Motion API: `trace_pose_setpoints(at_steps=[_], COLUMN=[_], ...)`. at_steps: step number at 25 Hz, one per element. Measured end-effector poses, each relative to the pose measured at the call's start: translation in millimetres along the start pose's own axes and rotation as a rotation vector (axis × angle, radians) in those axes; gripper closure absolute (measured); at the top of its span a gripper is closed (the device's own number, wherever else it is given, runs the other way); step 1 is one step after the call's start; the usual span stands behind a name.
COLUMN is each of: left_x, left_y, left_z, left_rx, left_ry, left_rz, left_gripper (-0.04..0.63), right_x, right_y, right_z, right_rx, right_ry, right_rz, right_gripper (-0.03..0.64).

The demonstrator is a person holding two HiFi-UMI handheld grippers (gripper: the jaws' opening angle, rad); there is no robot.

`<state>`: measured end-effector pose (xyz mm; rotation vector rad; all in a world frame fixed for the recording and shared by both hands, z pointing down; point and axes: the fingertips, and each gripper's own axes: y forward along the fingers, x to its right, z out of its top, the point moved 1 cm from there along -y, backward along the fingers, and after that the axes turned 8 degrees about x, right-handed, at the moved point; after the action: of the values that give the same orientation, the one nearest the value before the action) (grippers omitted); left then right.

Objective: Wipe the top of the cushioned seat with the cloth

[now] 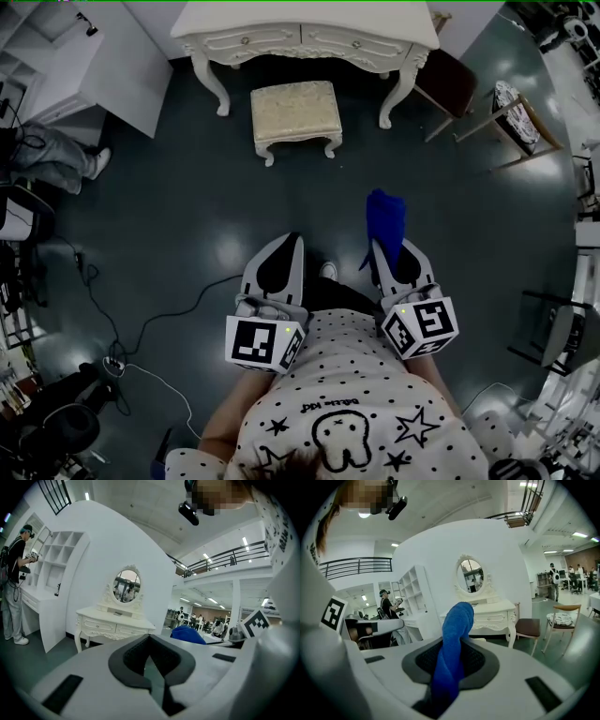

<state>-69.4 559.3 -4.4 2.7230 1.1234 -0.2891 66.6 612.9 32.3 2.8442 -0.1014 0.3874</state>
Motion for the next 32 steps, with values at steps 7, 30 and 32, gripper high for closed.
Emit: trace_pose_setpoints(at_steps=[7, 30, 32], left_x=[-64, -163, -165], left_y=[33, 95, 104], left_z=[31, 36, 36], left_rx=[0.027, 0.005, 0.006], left_ry=[-0.001, -0.086, -0.09], left_rz=[-0.005, 0.083, 0.101], left_gripper=[0.598, 0.598, 0.598], right_x=[-20, -21, -15], right_y=[67, 181, 191], right_z=[24, 33, 37], right_rx=[0.015, -0.057, -0.06], right_ry=[0.002, -0.005, -0.006], right_rz=[-0.007, 0.002, 0.017], right_gripper=[0.528, 0.528, 0.528])
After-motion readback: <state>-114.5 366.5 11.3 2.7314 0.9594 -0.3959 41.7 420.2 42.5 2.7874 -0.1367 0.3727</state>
